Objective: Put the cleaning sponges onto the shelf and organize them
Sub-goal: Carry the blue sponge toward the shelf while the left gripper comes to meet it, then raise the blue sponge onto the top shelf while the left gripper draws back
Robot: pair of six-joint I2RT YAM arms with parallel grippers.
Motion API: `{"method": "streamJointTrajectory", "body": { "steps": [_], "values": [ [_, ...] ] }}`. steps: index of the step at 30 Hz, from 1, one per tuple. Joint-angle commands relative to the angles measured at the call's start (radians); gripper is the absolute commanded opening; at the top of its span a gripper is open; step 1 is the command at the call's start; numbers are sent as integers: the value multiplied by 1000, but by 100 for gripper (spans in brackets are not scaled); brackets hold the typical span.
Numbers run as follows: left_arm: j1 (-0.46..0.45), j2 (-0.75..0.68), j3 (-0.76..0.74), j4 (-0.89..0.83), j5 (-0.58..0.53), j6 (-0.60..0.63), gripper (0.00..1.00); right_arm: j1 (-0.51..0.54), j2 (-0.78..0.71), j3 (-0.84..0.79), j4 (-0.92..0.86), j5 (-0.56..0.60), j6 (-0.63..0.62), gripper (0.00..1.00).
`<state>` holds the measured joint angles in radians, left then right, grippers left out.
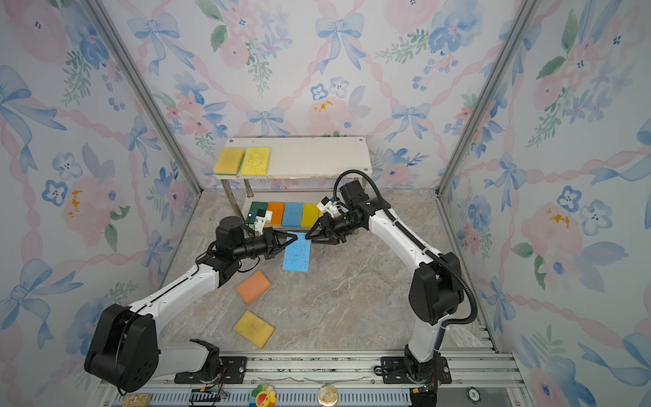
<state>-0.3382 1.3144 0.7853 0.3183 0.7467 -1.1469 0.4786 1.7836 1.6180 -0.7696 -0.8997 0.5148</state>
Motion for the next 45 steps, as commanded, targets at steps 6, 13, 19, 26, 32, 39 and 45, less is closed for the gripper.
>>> {"method": "streamJointTrajectory", "body": {
  "steps": [6, 13, 19, 26, 32, 39, 45],
  "values": [
    [21, -15, 38, 12, -153, -59, 8, 69, -104, -77, 34, 86, 60, 64],
    [36, -16, 60, 5, -137, -72, 7, 117, -97, -86, 75, 97, 90, 58],
    [51, -51, 27, 6, -136, -82, 7, 136, -98, -91, 98, 136, 103, 51],
    [66, -83, -3, 10, -126, -95, 7, 156, -99, -93, 105, 147, 140, 43],
    [67, -97, -18, 17, -119, -110, 6, 174, -86, -84, 141, 154, 167, 37],
    [82, -104, -20, 17, -110, -119, 6, 196, -79, -69, 150, 156, 181, 25],
    [86, -104, -21, 7, -108, -117, 7, 191, -94, -74, 141, 170, 180, 11]
  ]
}}
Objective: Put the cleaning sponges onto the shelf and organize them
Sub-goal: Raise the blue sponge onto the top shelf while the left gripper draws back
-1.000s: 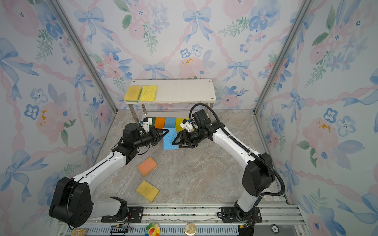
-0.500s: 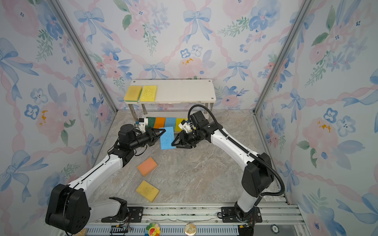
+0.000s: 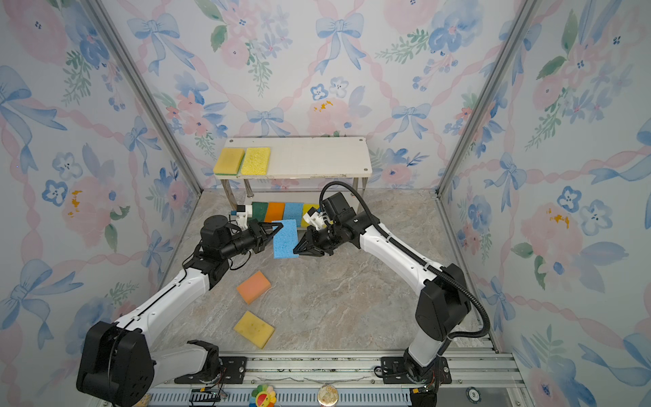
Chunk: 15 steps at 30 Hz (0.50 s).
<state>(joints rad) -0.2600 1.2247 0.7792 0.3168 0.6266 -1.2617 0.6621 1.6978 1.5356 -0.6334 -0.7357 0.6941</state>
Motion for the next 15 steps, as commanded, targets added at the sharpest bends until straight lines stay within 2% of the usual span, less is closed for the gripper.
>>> {"method": "streamJointTrajectory", "body": {
  "steps": [1, 3, 4, 6, 8, 10, 13, 15],
  "values": [
    [8, -15, -15, -2, 10, 1, 8, 5, -12, 9, 4, 10, 1, 8],
    [14, -17, -17, -10, 13, 6, 15, 1, -18, 9, 1, 15, 1, 5],
    [17, -18, -17, -16, 12, 9, 23, -2, -21, 10, 0, 15, 2, 3],
    [26, -23, -13, -28, 14, 17, 43, -8, -25, 18, -12, 19, -5, 2],
    [44, -31, 5, -59, 19, 42, 69, -16, -27, 33, -39, 28, -16, 2],
    [66, -46, 35, -114, 16, 85, 83, -29, -33, 49, -66, 36, -29, 1],
    [109, -89, 61, -191, -3, 134, 97, -58, -38, 95, -115, 62, -44, 1],
    [135, -123, 54, -227, -28, 154, 98, -71, -37, 153, -159, 86, -63, 1]
  ]
}}
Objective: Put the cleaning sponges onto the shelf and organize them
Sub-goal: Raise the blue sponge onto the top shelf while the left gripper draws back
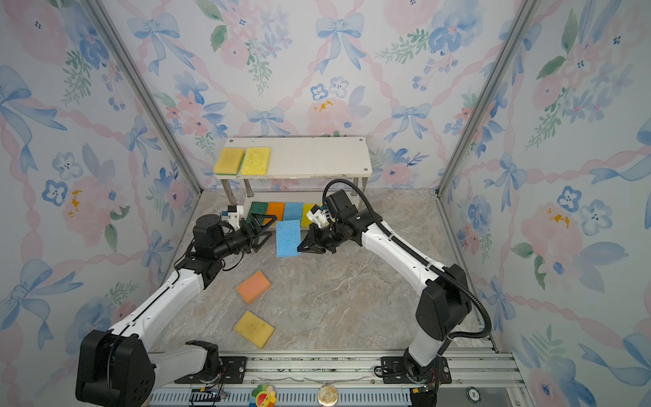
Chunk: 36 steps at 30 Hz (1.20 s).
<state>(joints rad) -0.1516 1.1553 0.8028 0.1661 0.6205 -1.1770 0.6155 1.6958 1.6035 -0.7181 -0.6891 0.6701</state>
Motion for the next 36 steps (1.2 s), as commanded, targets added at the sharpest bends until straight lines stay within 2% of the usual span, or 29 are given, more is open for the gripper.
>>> {"method": "streamJointTrajectory", "body": {
  "steps": [1, 4, 9, 12, 16, 20, 26, 36],
  "values": [
    [38, -72, 21, -102, -35, 79, 98, -31, -35, 118, -93, 53, -38, 1],
    [62, -112, -25, -141, -57, 94, 98, -44, -33, 228, -138, 100, -69, 1],
    [67, -163, -91, -166, -56, 94, 98, -72, 17, 397, -158, 138, -52, 1],
    [68, -181, -96, -219, -63, 128, 98, -87, 99, 540, -204, 146, -68, 1],
    [69, -211, -110, -258, -64, 149, 98, -92, 260, 811, -306, 154, -105, 1],
    [70, -249, -155, -282, -68, 153, 98, -105, 409, 1046, -326, 129, -72, 1],
    [72, -290, -200, -287, -56, 142, 98, -115, 444, 1033, -154, 113, -3, 1],
    [79, -297, -194, -319, -42, 153, 98, -125, 511, 1055, -51, 95, 71, 2]
  ]
}}
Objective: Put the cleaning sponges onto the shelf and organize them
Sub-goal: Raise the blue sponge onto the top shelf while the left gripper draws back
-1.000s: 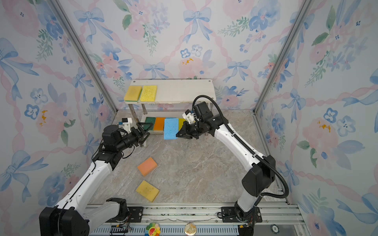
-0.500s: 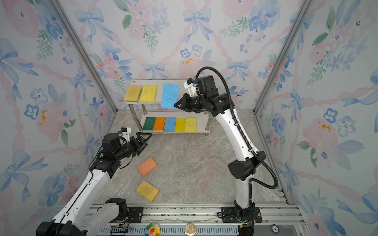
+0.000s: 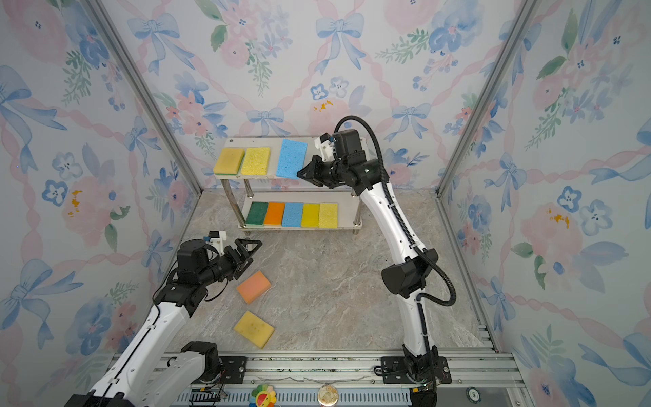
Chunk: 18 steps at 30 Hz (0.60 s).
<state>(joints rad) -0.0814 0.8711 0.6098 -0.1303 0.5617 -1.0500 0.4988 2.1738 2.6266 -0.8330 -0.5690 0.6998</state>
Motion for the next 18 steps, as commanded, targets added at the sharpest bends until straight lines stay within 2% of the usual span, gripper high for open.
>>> {"method": "streamJointTrajectory", "body": {
  "steps": [1, 11, 18],
  "values": [
    [10, -15, 1, -25, 16, 28, 98, -8, 41, 33, 82, -29, 57, 3],
    [20, -41, -11, -41, 26, 30, 98, -2, 111, 68, 138, -37, 112, 5],
    [29, -28, -1, -42, 33, 35, 98, -9, 111, 66, 141, -36, 112, 33]
  ]
}}
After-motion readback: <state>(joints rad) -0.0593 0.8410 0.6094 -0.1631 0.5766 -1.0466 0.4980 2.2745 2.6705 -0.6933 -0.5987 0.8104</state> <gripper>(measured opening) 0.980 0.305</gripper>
